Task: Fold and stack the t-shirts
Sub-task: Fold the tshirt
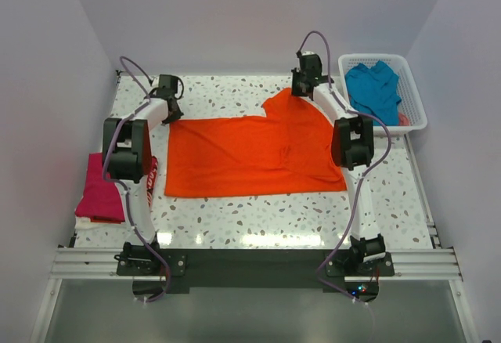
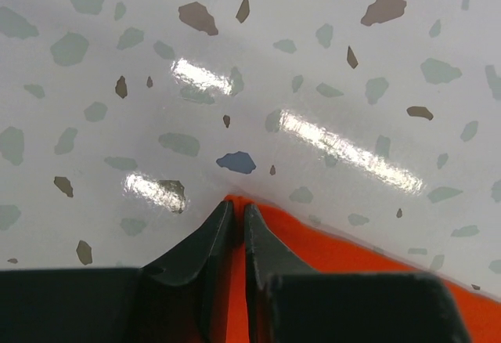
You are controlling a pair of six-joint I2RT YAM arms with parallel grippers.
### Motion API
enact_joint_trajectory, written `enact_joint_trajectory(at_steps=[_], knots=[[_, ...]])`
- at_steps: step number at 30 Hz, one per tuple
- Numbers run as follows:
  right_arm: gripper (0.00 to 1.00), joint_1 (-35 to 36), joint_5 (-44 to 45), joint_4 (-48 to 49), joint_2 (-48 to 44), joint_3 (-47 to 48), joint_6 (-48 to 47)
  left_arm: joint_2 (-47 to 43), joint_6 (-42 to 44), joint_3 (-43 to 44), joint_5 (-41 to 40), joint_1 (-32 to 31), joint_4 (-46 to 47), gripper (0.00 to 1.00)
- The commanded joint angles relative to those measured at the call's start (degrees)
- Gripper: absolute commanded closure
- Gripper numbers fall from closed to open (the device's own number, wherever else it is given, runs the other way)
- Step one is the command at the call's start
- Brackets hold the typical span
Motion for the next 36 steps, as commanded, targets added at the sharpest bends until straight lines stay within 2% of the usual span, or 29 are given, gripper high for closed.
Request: enact_joint_trajectory(at_steps=[1, 14, 15, 16, 21, 24, 29, 33, 36], knots=[[0.94, -0.8, 0.9, 3.3, -5.9, -0.1, 1.2, -1.2, 1.7, 0.4, 2.4, 1.3, 5.6, 0.86], [0.98, -3.0, -1.2, 4.1, -7.3, 1.0, 2.8, -0.3, 1.8, 0.6, 7.4, 3.1, 12.5, 0.88], [0.98, -3.2, -1.4, 4.2, -7.4, 1.1, 2.8, -0.2, 1.6, 0.5, 7.8, 3.4, 12.7, 0.86], [0.98, -3.3, -1.5, 4.1, -7.5, 1.1, 2.9, -0.3, 1.4, 0.4, 8.9, 3.4, 13.1, 0.79], [0.99, -3.5, -1.7, 4.2, -7.3, 0.6, 2.5, -2.1, -0.6, -1.1, 9.5, 3.4, 13.6, 0.55], [0.99, -3.6, -1.5, 4.4, -7.5, -0.4, 2.4, -3.4, -2.7, -1.0, 9.1, 4.8, 11.9, 0.52], [1.0, -3.8, -1.5, 4.6, -7.9, -1.3, 2.0, -3.3, -7.5, 1.4, 9.0, 4.6, 7.9, 0.56], [1.0, -4.2, -1.4, 4.7, -8.3, -1.4, 2.4, -1.8, -12.7, 4.0, 8.5, 4.4, 2.8, 0.66], [1.0, -4.2, -1.7, 4.9, -8.4, -1.6, 2.7, -1.8, -16.3, 4.4, 6.1, 3.9, 0.5, 0.66]])
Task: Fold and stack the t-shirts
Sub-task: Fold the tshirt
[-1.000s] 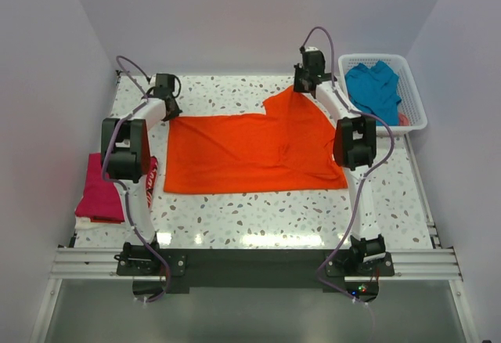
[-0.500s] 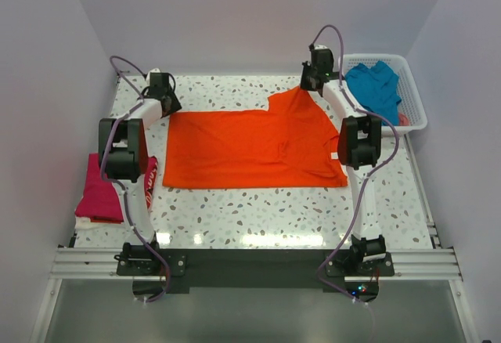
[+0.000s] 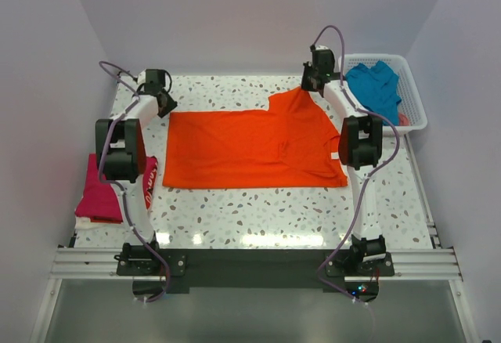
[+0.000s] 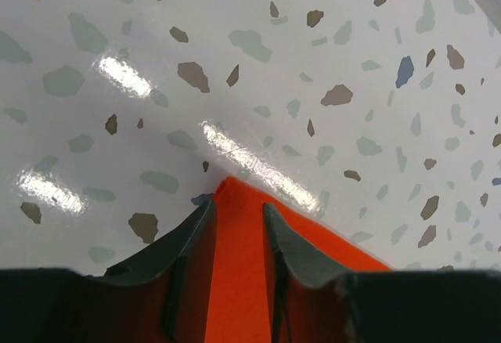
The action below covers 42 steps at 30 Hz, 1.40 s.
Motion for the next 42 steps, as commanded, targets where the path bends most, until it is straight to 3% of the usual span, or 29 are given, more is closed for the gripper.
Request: enact_joint_trajectory(at_steps=[1, 20, 25, 32, 42], knots=[[1.0, -0.6, -0.7, 3.0, -5.6, 0.0, 0.5, -1.4, -6.5, 2.8, -3.7, -0.4, -3.9, 0.65], [1.0, -0.6, -0.9, 3.7, -6.5, -2.4, 1.2, 6.9, -12.1, 7.7, -6.5, -2.5, -6.7, 0.64], [1.0, -0.9, -1.1, 3.7, -6.9, -2.8, 1.1, 8.0, -12.2, 7.8, -6.5, -2.3, -6.5, 0.73], [1.0, -1.2, -1.6, 4.0, -6.9, -2.6, 1.6, 7.0, -11.7, 6.8, -3.8, -1.4, -3.3, 1.0], [1.0, -2.0, -1.8, 4.9, -11.4, -4.2, 2.1, 1.4, -8.0, 2.0, 3.2, -0.8, 7.8, 1.0]])
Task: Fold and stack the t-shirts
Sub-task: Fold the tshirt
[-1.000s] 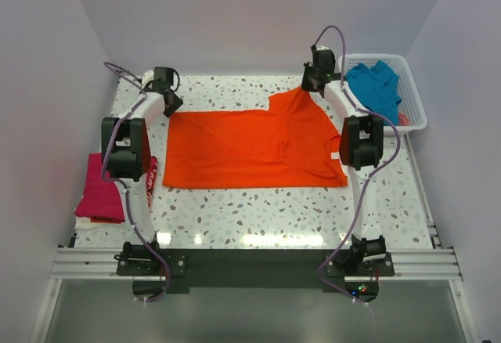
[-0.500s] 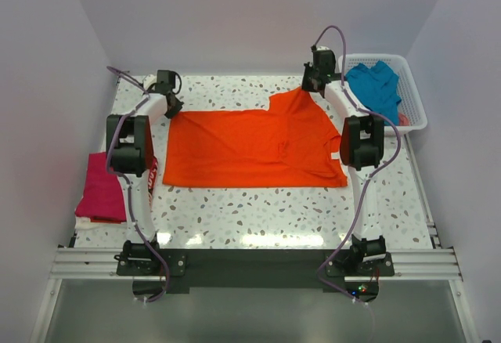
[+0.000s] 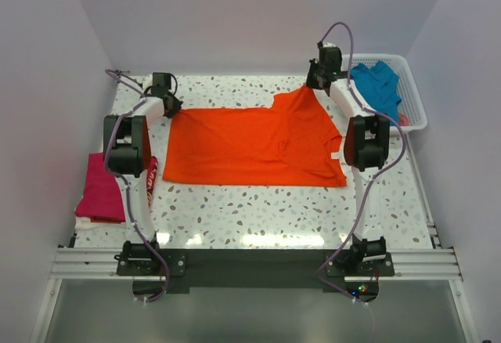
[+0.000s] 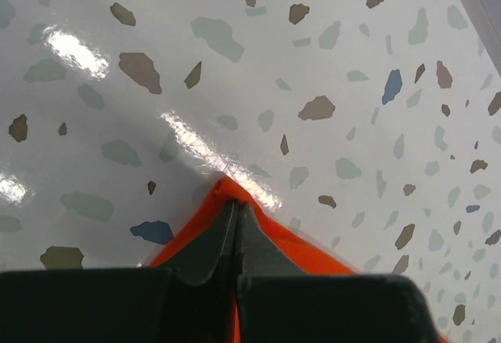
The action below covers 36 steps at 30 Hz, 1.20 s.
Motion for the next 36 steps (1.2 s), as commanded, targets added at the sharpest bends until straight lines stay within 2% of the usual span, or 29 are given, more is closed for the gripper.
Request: enact_joint_trajectory(at_steps=[1, 6, 16, 22, 36], knots=[[1.0, -0.5, -0.3, 3.7, -8.5, -1.1, 0.4, -5.3, 2.2, -2.1, 3.4, 0.4, 6.7, 1.0], [1.0, -0.5, -0.3, 4.1, -13.6, -6.5, 0.3, -7.3, 2.7, -4.9, 5.6, 2.0, 9.6, 1.0], [1.0, -0.3, -0.3, 9.1, -26.7, -27.7, 3.3, -12.9, 2.3, -13.5, 8.8, 3.9, 14.3, 1.0], [1.0, 0.8, -0.1, 10.0, -33.8, -36.9, 4.7, -17.9, 1.6, -19.8, 9.6, 4.2, 16.9, 1.0], [1.0, 1.2, 1.1, 11.0, -51.2, -57.5, 9.0, -30.4, 0.1, -33.8, 9.6, 4.3, 13.4, 1.0]])
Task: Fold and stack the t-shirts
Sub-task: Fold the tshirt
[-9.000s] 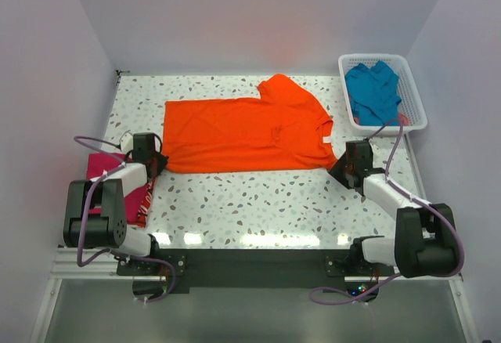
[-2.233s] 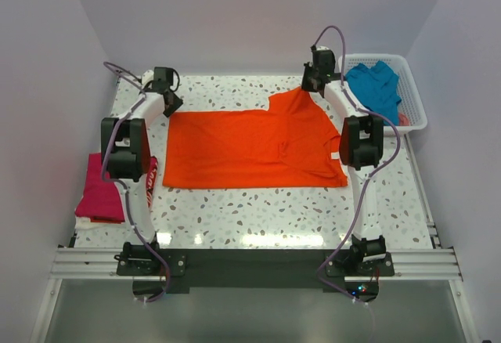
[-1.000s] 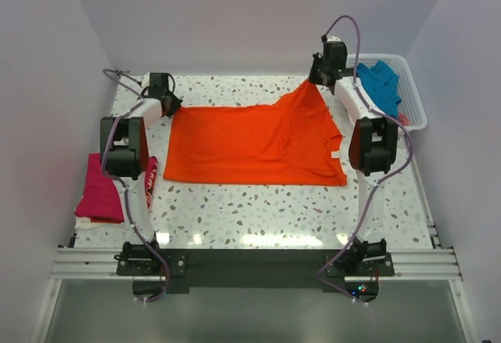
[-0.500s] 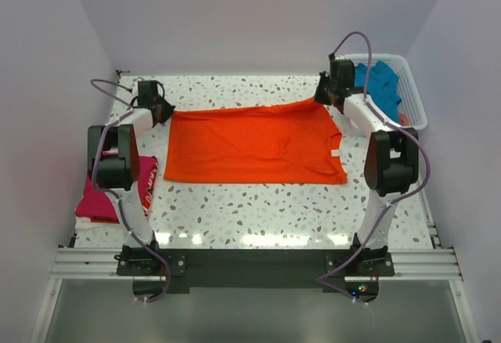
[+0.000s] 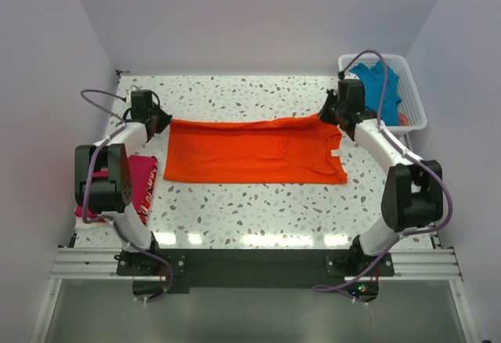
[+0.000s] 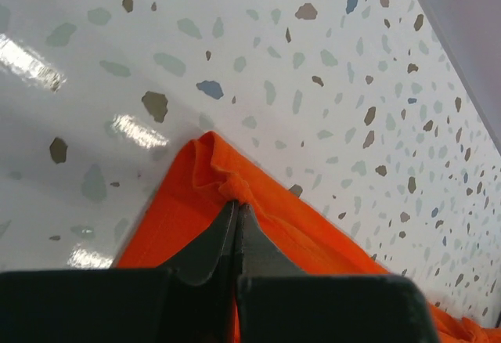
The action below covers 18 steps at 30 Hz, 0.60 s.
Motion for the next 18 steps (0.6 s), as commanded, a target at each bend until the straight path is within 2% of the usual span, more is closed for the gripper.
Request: enact_joint_trajectory(at_steps=[1, 10, 18], knots=[[1.0, 0.1, 0.9, 2.8, -5.8, -4.7, 2.0, -4.6, -1.4, -3.6, -0.3, 0.7, -0.3, 1.0], [1.0, 0.1, 0.9, 2.4, -14.2, -15.2, 3.7, -10.2, -2.7, -13.3, -0.6, 0.6, 0.3, 1.0], [1.0, 0.1, -0.4, 3.8, -17.0, -23.7, 5.5, -13.6, -4.5, -18.9, -1.3, 0.7, 2.8, 0.99]])
